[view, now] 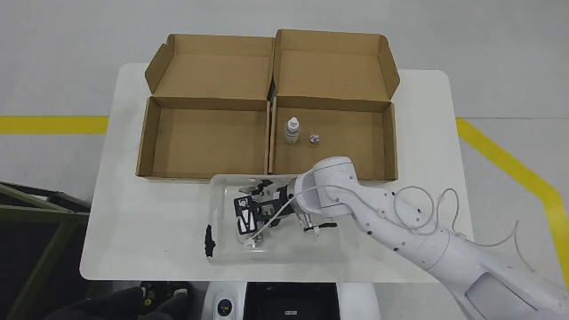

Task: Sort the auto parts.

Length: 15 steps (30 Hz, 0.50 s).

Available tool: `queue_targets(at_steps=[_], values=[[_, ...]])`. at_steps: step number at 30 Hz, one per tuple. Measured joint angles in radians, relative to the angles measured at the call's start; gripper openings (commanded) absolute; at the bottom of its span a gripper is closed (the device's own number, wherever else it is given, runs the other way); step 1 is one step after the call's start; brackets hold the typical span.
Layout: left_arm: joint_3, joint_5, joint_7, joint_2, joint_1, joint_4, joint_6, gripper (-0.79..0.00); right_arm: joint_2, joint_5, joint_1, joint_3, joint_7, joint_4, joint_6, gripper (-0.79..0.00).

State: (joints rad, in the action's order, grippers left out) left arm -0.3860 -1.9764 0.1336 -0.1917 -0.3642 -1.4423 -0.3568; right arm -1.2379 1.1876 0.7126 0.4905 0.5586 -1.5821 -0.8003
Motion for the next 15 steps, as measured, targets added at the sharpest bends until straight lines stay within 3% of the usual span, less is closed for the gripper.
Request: queue_targets(at_steps=[15], values=[[0.0, 0.0, 0.0, 0.0, 0.0, 0.0, 0.0, 0.0, -0.026, 0.021, 0.005, -0.013, -0.017, 0.053, -0.01, -0.259]])
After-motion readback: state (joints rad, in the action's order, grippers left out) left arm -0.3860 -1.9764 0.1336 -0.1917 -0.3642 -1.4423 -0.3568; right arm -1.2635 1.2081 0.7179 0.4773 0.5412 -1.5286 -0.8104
